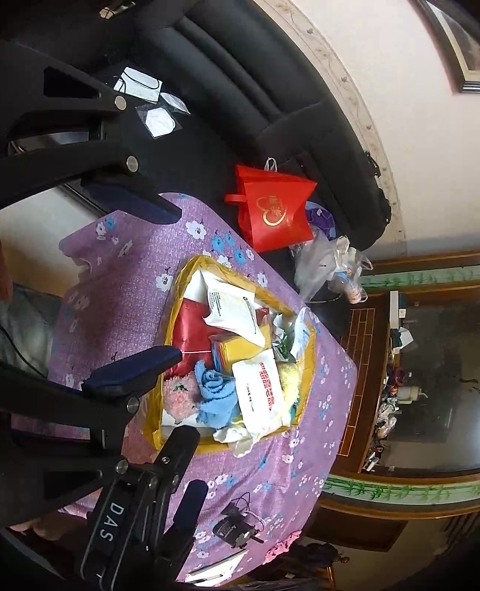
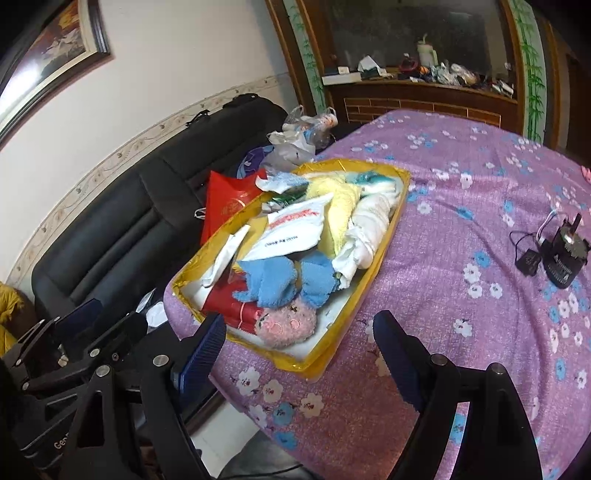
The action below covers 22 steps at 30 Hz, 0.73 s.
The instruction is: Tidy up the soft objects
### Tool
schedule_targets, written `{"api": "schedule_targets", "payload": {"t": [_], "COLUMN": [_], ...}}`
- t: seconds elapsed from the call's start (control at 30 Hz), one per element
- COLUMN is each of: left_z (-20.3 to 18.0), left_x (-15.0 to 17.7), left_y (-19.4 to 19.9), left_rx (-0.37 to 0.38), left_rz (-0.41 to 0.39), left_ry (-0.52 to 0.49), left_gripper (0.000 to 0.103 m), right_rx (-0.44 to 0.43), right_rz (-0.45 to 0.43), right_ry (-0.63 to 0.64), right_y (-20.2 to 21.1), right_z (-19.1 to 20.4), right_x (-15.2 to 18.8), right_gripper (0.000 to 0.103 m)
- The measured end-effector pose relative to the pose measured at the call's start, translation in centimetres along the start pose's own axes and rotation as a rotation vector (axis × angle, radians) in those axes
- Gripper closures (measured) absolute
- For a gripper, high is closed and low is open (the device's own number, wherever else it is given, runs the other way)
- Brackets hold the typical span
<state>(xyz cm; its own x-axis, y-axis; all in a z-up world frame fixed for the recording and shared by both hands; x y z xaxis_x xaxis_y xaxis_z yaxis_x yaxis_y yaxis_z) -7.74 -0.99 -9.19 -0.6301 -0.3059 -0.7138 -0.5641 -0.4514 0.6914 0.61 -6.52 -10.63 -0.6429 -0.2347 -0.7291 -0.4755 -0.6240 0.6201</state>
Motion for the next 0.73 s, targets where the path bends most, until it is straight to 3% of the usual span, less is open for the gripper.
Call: {"api": "schedule_targets", "payload": {"t": [0.1, 0.37, 0.5, 0.73], "left_z": [-0.3, -1.1, -1.2, -1.9], "left_x": [0.0, 0.4, 0.3, -0.9], "left_y": [-0.9, -3.3, -4.3, -4.4], "left_rx": [0.002, -0.005, 0.042, 0.023], "left_rz": [0.02, 0.089, 0.136, 0.099], "left_ry": [0.006, -0.008, 0.019, 0.0], "left_gripper": [0.035, 0.035, 0.035, 0.035], "right_rx": [0.032, 0.017, 0.028, 0.032], "right_rz": [-0.004, 0.0, -0.01, -0.069], "right_ry": [0.01, 0.02, 0.047, 0.049], "right_y": [-0.4, -1.7, -1.7, -0.8], "right_z": [-0.6, -1.7, -2.1, -3.7], "right_x": [-0.1, -0.2, -0.5, -1.1], "right_gripper": [0.02, 0.02, 0.02, 0.02]}}
Point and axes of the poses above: each gripper's, at about its wrist camera, not at the fingertips, and y roughly against the way its jaws point, z to its left, x to its underside, the point moved 4 cm from there along -y, roughly the way its jaws point, and after that the axes turned 9 degrees about -x, right-handed, at the moved point
